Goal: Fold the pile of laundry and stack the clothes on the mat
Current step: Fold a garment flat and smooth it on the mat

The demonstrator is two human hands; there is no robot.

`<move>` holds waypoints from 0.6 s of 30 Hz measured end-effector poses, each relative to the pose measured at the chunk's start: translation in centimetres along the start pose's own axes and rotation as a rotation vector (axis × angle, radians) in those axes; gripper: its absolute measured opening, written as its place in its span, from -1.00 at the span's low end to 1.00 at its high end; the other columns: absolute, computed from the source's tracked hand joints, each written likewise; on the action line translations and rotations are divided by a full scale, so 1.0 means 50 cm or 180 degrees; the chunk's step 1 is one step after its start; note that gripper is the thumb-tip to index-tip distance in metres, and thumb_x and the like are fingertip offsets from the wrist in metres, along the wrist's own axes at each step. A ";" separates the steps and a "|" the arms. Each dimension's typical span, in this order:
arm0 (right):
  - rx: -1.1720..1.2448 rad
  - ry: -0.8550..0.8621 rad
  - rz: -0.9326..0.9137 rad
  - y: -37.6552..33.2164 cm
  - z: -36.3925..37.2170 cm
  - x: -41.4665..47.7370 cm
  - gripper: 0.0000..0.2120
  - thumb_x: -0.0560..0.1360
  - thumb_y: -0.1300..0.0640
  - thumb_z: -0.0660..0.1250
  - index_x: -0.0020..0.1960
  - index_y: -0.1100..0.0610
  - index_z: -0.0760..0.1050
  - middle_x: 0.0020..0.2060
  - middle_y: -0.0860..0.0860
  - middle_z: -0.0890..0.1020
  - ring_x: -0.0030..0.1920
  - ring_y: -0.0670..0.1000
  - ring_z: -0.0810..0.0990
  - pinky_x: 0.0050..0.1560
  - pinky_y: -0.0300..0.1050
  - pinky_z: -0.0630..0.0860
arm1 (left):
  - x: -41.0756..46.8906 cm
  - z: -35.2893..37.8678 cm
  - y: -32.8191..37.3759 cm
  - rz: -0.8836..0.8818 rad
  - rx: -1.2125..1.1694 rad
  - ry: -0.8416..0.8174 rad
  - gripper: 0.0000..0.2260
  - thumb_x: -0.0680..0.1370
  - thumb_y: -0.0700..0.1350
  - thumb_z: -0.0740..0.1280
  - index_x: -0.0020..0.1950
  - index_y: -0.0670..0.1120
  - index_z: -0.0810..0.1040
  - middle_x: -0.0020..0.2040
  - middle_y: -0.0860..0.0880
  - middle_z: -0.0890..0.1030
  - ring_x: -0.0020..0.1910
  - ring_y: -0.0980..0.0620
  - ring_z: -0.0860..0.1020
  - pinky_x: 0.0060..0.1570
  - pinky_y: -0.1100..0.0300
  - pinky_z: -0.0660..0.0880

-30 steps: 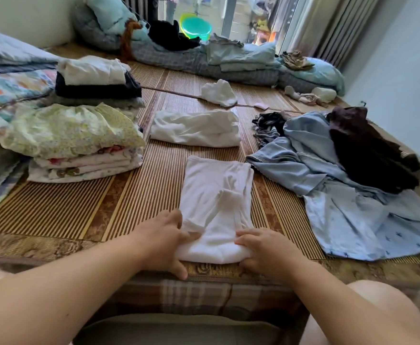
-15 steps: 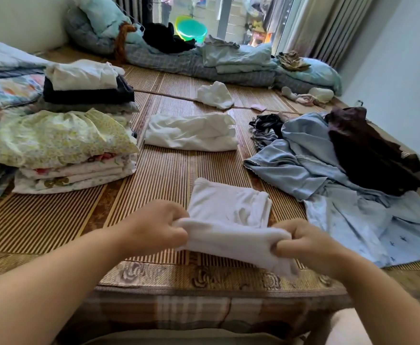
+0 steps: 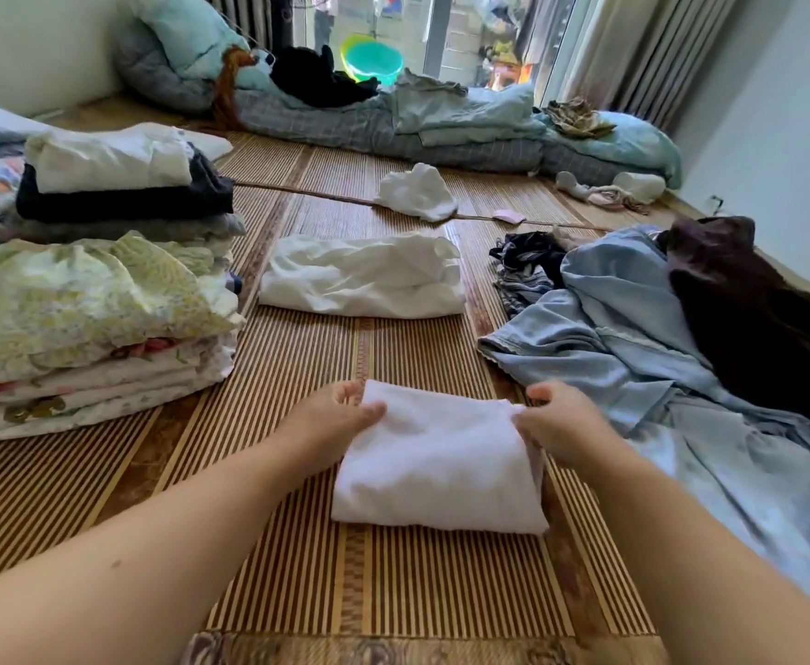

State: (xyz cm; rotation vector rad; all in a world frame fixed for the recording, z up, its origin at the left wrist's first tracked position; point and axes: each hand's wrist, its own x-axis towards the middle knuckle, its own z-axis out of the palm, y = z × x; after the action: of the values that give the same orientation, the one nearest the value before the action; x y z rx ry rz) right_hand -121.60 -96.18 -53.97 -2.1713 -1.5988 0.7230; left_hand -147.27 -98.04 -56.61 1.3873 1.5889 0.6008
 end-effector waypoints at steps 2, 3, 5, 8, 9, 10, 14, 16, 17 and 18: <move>-0.0188 -0.0021 0.0055 0.011 0.016 0.009 -0.76 0.44 0.06 0.35 -0.02 0.23 0.54 -0.12 0.12 0.62 -0.08 0.13 0.59 -0.20 -0.09 0.41 | 0.012 0.011 -0.016 0.0053 0.0510 0.0058 -0.43 0.52 0.09 0.38 0.48 0.04 0.31 0.28 0.03 0.54 0.04 0.13 0.52 -0.07 0.25 0.47; -0.0212 -0.0100 0.0155 0.011 0.020 0.013 -0.79 0.44 0.01 0.33 -0.13 0.17 0.51 -0.21 0.09 0.58 -0.16 0.10 0.56 -0.30 -0.13 0.33 | 0.017 0.016 -0.019 0.0041 0.0619 0.0155 -0.43 0.50 0.09 0.41 0.47 0.06 0.33 0.21 0.08 0.56 0.02 0.15 0.51 -0.05 0.22 0.47; -0.0439 -0.0358 0.0383 0.008 0.024 0.016 -0.59 0.46 -0.15 0.24 0.01 0.19 0.54 -0.06 0.13 0.62 -0.03 0.11 0.58 -0.25 -0.15 0.35 | 0.019 0.027 -0.018 -0.0058 0.0678 0.0309 -0.48 0.47 0.08 0.42 0.40 0.08 0.38 0.00 0.19 0.54 -0.07 0.19 0.51 -0.14 0.20 0.47; -0.0235 -0.0673 0.0616 0.012 0.023 0.027 -0.34 0.51 -0.32 0.03 0.28 0.16 0.52 0.24 0.18 0.56 0.22 0.15 0.52 0.14 -0.04 0.37 | 0.014 0.045 -0.009 -0.0258 0.0954 0.0217 -0.55 0.37 0.08 0.42 0.22 0.09 0.42 -0.07 0.16 0.54 -0.13 0.13 0.55 -0.22 0.19 0.50; 0.0112 -0.0752 0.0645 0.011 0.019 0.031 -0.39 0.49 -0.34 0.01 0.17 0.07 0.58 0.15 0.14 0.59 0.13 0.11 0.55 0.16 -0.03 0.36 | 0.011 0.050 -0.007 -0.0321 0.1044 0.0167 -0.54 0.34 0.09 0.42 0.19 0.09 0.40 -0.06 0.14 0.55 -0.14 0.11 0.55 -0.25 0.19 0.51; 0.0450 -0.0804 0.0741 0.005 0.013 0.030 -0.43 0.47 -0.37 0.02 0.04 0.02 0.58 0.05 0.11 0.58 0.02 0.07 0.55 0.11 -0.03 0.37 | 0.008 0.054 -0.006 -0.0348 0.1116 0.0137 -0.51 0.34 0.10 0.42 0.21 0.09 0.38 -0.05 0.12 0.55 -0.15 0.10 0.55 -0.28 0.19 0.50; -0.0290 -0.1049 0.0686 0.006 0.012 0.024 -0.07 0.32 -0.50 0.26 0.41 0.17 0.36 0.30 0.14 0.49 0.08 0.08 0.54 -0.06 -0.11 0.44 | 0.010 0.059 -0.003 -0.0178 0.0739 0.0091 -0.24 0.41 0.03 0.42 0.51 0.11 0.10 0.11 0.05 0.53 -0.06 0.07 0.52 -0.26 0.21 0.42; -0.0957 -0.1157 0.0586 0.018 0.016 0.018 -0.13 0.26 -0.36 0.46 0.34 0.20 0.40 0.16 0.09 0.59 -0.08 0.03 0.61 -0.27 -0.21 0.47 | 0.007 0.058 0.004 -0.0062 0.0517 -0.0098 -0.10 0.43 -0.02 0.43 0.57 0.20 -0.13 0.33 -0.06 0.46 0.06 0.03 0.49 -0.05 0.18 0.41; -0.0910 -0.1252 0.0613 0.024 0.014 0.015 -0.30 0.26 -0.26 0.52 0.19 0.18 0.48 0.00 0.07 0.65 -0.18 0.01 0.65 -0.39 -0.23 0.48 | 0.005 0.056 0.007 -0.0037 0.0416 -0.0253 -0.09 0.44 -0.03 0.43 0.56 0.24 -0.14 0.43 -0.07 0.38 0.15 0.01 0.46 0.06 0.18 0.36; -0.0823 -0.1327 0.0662 0.029 0.011 0.010 -0.44 0.27 -0.17 0.55 0.09 0.17 0.51 -0.13 0.06 0.66 -0.26 0.00 0.67 -0.46 -0.24 0.49 | 0.002 0.052 0.011 -0.0020 0.0261 -0.0461 -0.14 0.44 -0.03 0.43 0.56 0.27 -0.06 0.49 -0.02 0.31 0.25 0.01 0.42 0.14 0.18 0.32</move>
State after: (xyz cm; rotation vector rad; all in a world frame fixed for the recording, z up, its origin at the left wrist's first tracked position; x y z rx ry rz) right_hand -120.66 -96.14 -55.32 -2.5259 -1.7587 1.1521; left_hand -144.78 -98.34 -57.39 1.4524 1.5154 0.4256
